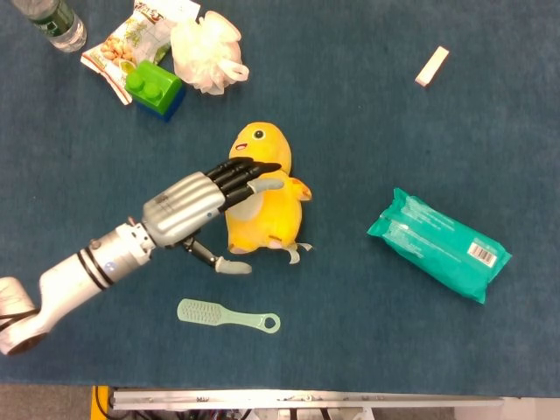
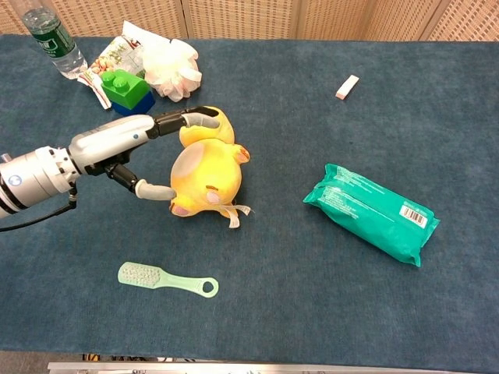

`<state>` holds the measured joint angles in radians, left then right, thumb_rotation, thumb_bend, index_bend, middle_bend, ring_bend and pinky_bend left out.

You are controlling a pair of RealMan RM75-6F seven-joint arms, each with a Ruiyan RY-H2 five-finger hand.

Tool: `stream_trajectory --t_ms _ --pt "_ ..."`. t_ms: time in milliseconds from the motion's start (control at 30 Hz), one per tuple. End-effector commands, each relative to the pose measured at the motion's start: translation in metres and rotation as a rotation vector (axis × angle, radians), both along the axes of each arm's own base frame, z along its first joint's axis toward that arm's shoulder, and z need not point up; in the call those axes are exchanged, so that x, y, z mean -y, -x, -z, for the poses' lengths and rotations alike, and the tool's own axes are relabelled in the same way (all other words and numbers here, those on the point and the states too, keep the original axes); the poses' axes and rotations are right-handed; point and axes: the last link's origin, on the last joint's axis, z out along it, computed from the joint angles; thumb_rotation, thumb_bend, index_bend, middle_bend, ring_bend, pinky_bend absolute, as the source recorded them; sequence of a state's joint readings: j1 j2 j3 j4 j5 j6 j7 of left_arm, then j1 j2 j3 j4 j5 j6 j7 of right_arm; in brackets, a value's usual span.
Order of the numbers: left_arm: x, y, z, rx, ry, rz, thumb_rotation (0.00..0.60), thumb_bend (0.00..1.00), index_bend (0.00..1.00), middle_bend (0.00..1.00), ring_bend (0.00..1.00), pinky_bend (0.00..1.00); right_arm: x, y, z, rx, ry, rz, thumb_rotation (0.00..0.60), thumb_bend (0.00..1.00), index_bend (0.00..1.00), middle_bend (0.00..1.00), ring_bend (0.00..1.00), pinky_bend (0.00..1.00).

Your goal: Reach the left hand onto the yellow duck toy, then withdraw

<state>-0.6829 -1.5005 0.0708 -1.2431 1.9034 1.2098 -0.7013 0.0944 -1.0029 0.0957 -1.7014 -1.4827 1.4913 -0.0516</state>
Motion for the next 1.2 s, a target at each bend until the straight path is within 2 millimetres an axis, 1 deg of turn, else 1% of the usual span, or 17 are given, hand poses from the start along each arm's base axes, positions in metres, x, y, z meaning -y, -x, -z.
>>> stream_trajectory --t_ms 33,100,233,300,367,567,967,1200 --pt "-0.002 -0.003 0.01 0.011 -0.001 0.007 0.243 0.05 0.01 0.0 0.0 0.0 0.0 0.0 0.0 -0.001 0.0 0.002 0.6 0.23 0.14 0.23 0.13 0.31" --pt "-0.003 -0.006 0.016 0.027 -0.006 0.012 0.242 0.05 0.01 0.0 0.0 0.0 0.0 0.0 0.0 -0.002 0.0 0.004 0.6 0.23 0.14 0.23 0.13 0.31" --pt "-0.004 -0.008 0.021 0.042 -0.008 0.016 0.241 0.05 0.01 0.0 0.0 0.0 0.0 0.0 0.0 -0.003 0.0 0.007 0.6 0.23 0.14 0.23 0.13 0.31" --pt "-0.007 -0.014 0.03 0.071 -0.012 0.017 0.241 0.05 0.01 0.0 0.0 0.0 0.0 0.001 0.0 -0.005 0.0 0.011 0.6 0.23 0.14 0.23 0.13 0.31" --pt "-0.009 -0.015 0.037 0.08 -0.021 0.027 0.239 0.05 0.01 0.0 0.0 0.0 0.0 0.001 0.0 -0.004 0.001 0.014 0.6 0.23 0.14 0.23 0.13 0.31" --pt "-0.01 -0.013 0.051 0.079 -0.041 0.054 0.239 0.05 0.0 0.0 0.0 0.0 -0.002 0.003 -0.002 -0.005 0.006 0.023 0.6 0.23 0.14 0.23 0.13 0.31" --pt "-0.003 -0.007 0.069 0.041 -0.081 0.132 0.229 0.04 0.0 0.0 0.0 0.0 -0.002 0.002 -0.002 -0.008 0.007 0.028 0.6 0.23 0.14 0.23 0.13 0.31" --pt "-0.003 -0.005 0.08 0.004 -0.085 0.147 0.228 0.04 0.0 0.0 0.0 0.0 -0.003 0.003 -0.001 -0.006 0.008 0.032 0.6 0.23 0.14 0.23 0.13 0.31"
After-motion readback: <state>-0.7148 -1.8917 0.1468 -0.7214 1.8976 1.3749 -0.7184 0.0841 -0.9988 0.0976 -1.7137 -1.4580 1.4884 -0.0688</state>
